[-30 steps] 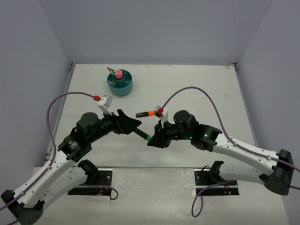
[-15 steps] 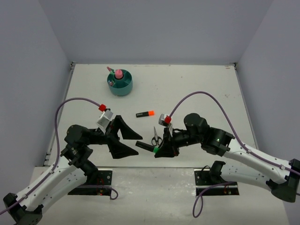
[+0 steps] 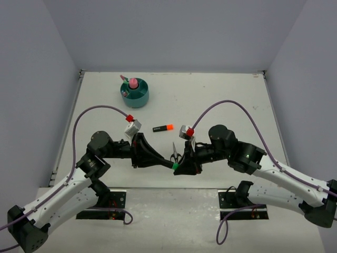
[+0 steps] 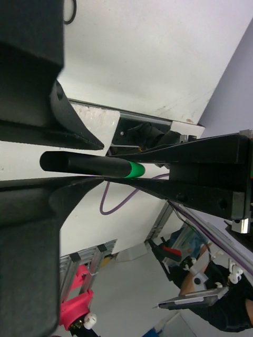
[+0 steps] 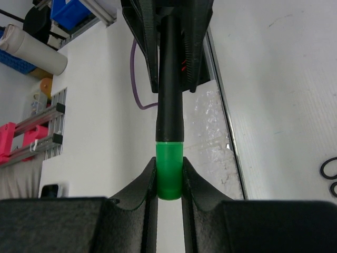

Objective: Sort the stationery into containers
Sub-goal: Place the pen in the storage box.

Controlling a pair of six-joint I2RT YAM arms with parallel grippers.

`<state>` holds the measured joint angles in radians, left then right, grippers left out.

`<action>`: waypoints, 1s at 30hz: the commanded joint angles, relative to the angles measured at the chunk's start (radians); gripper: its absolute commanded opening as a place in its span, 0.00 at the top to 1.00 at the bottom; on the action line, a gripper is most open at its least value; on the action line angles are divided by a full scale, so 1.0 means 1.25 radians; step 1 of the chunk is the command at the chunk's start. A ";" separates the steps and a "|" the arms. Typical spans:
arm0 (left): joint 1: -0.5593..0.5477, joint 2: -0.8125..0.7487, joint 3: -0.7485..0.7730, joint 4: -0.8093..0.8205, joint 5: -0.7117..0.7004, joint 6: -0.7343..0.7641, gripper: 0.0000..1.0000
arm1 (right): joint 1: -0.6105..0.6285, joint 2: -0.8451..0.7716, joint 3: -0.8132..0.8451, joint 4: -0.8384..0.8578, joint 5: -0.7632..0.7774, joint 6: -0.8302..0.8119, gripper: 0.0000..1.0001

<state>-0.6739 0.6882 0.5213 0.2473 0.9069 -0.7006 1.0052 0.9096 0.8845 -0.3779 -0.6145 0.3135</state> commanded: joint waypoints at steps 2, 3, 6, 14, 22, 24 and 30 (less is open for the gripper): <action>-0.002 -0.030 0.014 0.038 0.019 0.006 1.00 | 0.006 -0.018 0.048 0.015 0.025 -0.009 1.00; -0.002 -0.040 0.013 0.038 0.015 0.006 1.00 | 0.005 -0.019 0.051 0.017 0.034 -0.005 1.00; -0.003 -0.071 0.010 0.028 -0.026 0.000 1.00 | 0.005 -0.026 0.051 0.036 0.090 0.032 1.00; -0.002 -0.073 -0.084 0.169 -0.137 -0.118 1.00 | 0.004 -0.112 -0.073 0.417 0.141 0.226 1.00; -0.006 -0.042 -0.168 0.345 -0.230 -0.239 1.00 | 0.005 -0.079 -0.098 0.659 0.170 0.271 1.00; -0.007 -0.046 -0.180 0.366 -0.239 -0.255 1.00 | 0.005 -0.059 -0.102 0.687 0.162 0.268 1.00; -0.008 -0.068 -0.207 0.386 -0.273 -0.300 1.00 | 0.004 -0.047 -0.099 0.686 0.156 0.243 0.78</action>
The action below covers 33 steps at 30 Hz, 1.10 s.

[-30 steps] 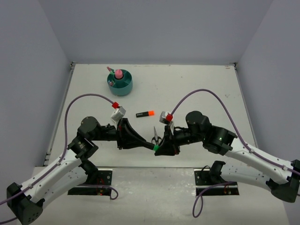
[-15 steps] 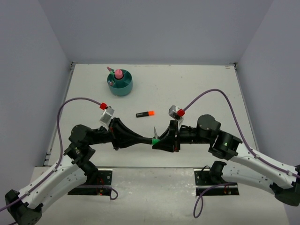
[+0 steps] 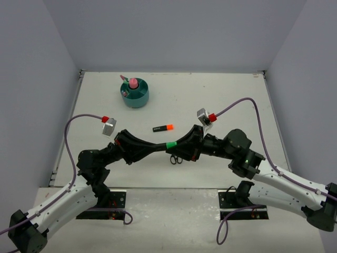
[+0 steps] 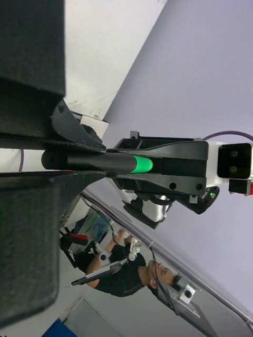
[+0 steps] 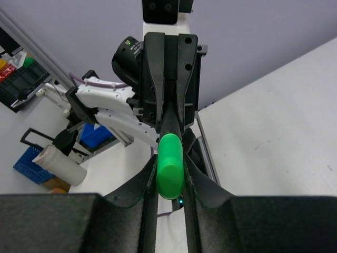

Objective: Sort the stationery into containers
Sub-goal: Place the pen in the storage box.

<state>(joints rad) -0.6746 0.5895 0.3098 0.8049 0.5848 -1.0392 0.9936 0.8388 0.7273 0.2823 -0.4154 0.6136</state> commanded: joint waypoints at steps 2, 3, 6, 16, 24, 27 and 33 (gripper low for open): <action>-0.007 0.001 -0.039 -0.058 -0.020 -0.038 1.00 | 0.014 0.002 0.029 0.142 0.005 -0.001 0.71; -0.007 -0.003 -0.038 -0.056 -0.021 -0.040 1.00 | 0.013 -0.004 0.027 0.138 0.011 -0.001 0.70; -0.006 -0.005 -0.038 -0.041 -0.022 -0.047 1.00 | 0.014 -0.026 0.016 0.130 0.043 0.004 0.59; -0.006 -0.004 -0.054 0.003 -0.030 -0.075 1.00 | 0.013 -0.039 0.024 0.092 0.034 -0.011 0.67; -0.007 -0.026 -0.069 0.109 0.002 -0.089 1.00 | 0.010 -0.077 -0.010 0.008 0.130 -0.002 0.38; -0.008 -0.035 -0.069 0.108 -0.003 -0.089 1.00 | 0.011 -0.073 -0.016 -0.003 0.116 -0.011 0.48; -0.007 -0.012 -0.067 0.121 -0.014 -0.092 1.00 | 0.012 -0.033 -0.006 0.030 -0.043 -0.013 0.56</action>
<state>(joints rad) -0.6833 0.5551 0.2295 0.8819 0.5716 -1.1427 1.0031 0.7702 0.7151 0.2911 -0.3440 0.6088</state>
